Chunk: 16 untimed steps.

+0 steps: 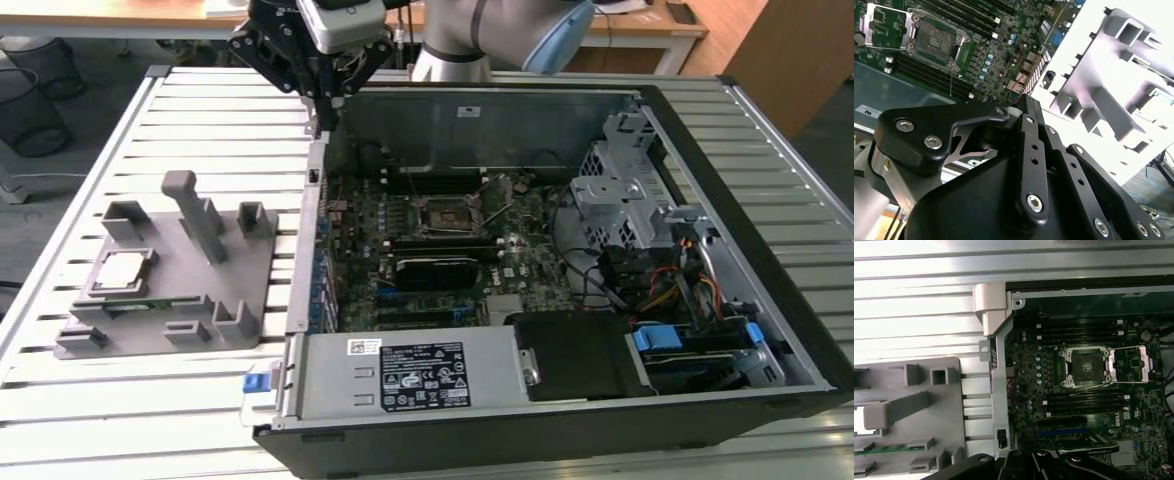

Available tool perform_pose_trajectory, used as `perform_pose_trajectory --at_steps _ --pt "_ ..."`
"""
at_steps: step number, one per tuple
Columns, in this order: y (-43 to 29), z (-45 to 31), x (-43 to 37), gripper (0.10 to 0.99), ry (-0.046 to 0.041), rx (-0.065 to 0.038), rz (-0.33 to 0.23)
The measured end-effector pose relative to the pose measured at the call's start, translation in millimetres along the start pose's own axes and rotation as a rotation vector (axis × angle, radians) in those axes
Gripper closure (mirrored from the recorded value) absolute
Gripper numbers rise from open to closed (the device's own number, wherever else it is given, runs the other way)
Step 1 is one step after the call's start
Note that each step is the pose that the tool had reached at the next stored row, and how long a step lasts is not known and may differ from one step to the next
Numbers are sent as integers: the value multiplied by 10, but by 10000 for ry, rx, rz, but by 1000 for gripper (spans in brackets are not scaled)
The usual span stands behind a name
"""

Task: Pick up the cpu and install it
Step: 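Reach for the cpu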

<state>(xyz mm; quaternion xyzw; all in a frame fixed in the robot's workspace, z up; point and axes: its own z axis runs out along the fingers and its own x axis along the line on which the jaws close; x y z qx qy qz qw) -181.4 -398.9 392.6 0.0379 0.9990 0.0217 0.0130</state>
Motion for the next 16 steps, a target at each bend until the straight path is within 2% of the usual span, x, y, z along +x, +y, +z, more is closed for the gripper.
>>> perform_pose_trajectory --at_steps 16 --pt "-16 2 202 980 0 0 0"
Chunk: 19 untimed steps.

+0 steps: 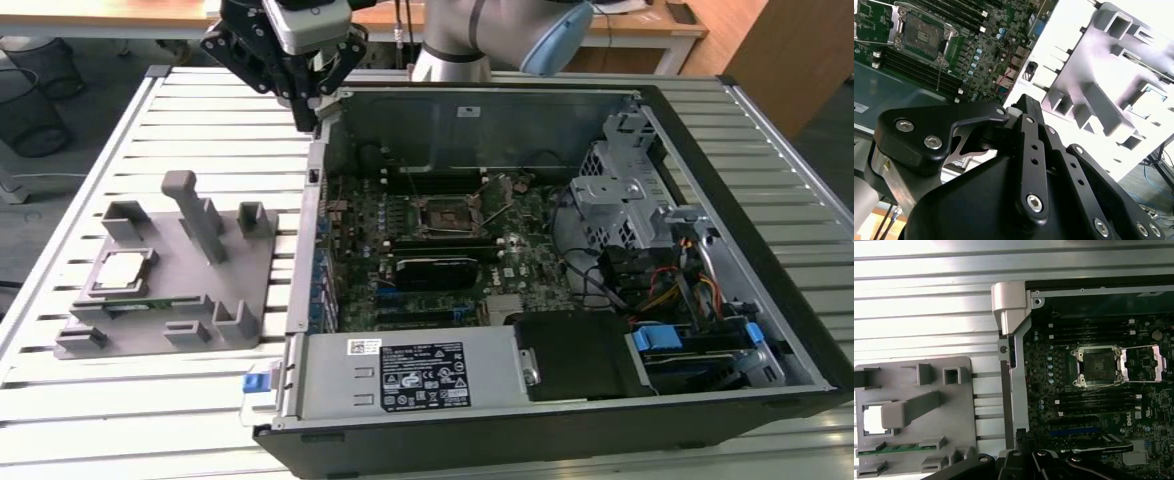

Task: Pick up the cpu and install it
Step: 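Reach for the cpu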

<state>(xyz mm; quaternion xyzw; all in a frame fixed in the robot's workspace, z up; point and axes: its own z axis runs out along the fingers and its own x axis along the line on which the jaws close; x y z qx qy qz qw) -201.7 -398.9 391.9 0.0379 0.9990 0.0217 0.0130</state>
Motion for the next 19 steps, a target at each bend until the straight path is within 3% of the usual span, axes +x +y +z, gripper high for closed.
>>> perform_pose_trajectory --at_steps 19 --pt "-14 10 183 980 21 1 1"
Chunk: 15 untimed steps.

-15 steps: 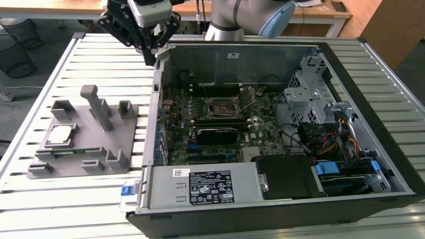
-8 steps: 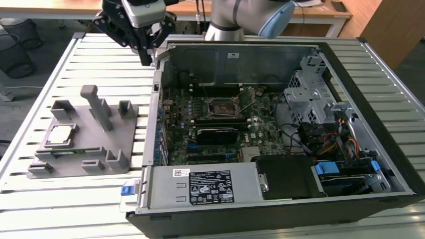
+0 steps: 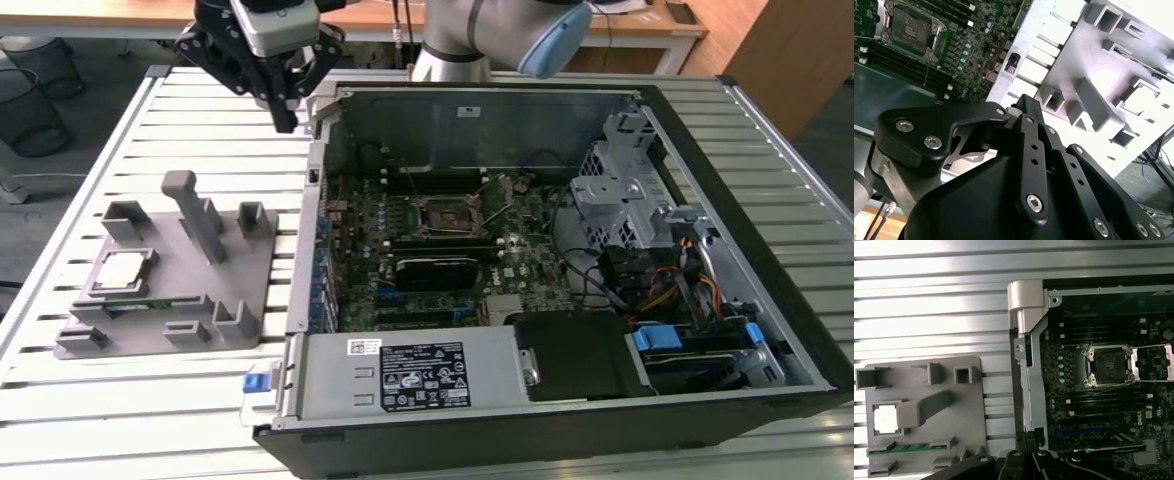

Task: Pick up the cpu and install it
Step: 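Reach for the cpu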

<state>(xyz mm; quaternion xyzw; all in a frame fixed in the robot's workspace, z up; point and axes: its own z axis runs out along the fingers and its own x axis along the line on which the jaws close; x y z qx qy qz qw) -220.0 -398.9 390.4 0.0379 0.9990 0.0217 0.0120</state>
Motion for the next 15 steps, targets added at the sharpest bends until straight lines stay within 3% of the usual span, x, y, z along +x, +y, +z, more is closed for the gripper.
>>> perform_pose_trajectory --at_steps 15 --pt "-11 10 140 980 19 2 0"
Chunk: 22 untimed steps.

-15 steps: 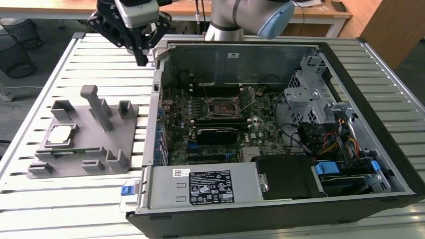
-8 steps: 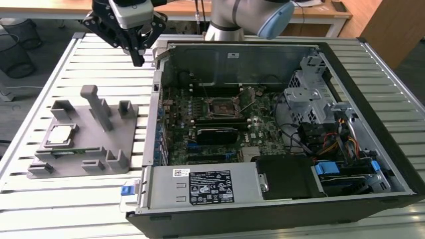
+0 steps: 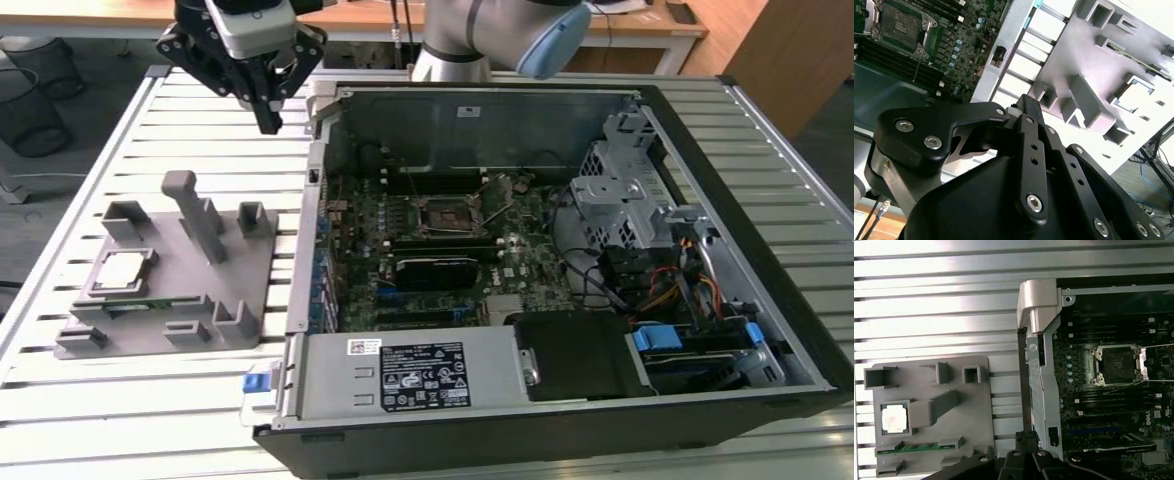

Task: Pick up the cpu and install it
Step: 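Reach for the cpu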

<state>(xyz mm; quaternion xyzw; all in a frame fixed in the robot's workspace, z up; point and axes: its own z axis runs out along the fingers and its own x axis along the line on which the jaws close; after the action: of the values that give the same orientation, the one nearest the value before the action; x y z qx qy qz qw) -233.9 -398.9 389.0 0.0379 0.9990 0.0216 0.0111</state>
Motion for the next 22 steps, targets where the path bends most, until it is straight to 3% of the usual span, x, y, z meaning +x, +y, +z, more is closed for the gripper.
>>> perform_pose_trajectory --at_steps 22 --pt "-16 13 203 980 20 1 1"
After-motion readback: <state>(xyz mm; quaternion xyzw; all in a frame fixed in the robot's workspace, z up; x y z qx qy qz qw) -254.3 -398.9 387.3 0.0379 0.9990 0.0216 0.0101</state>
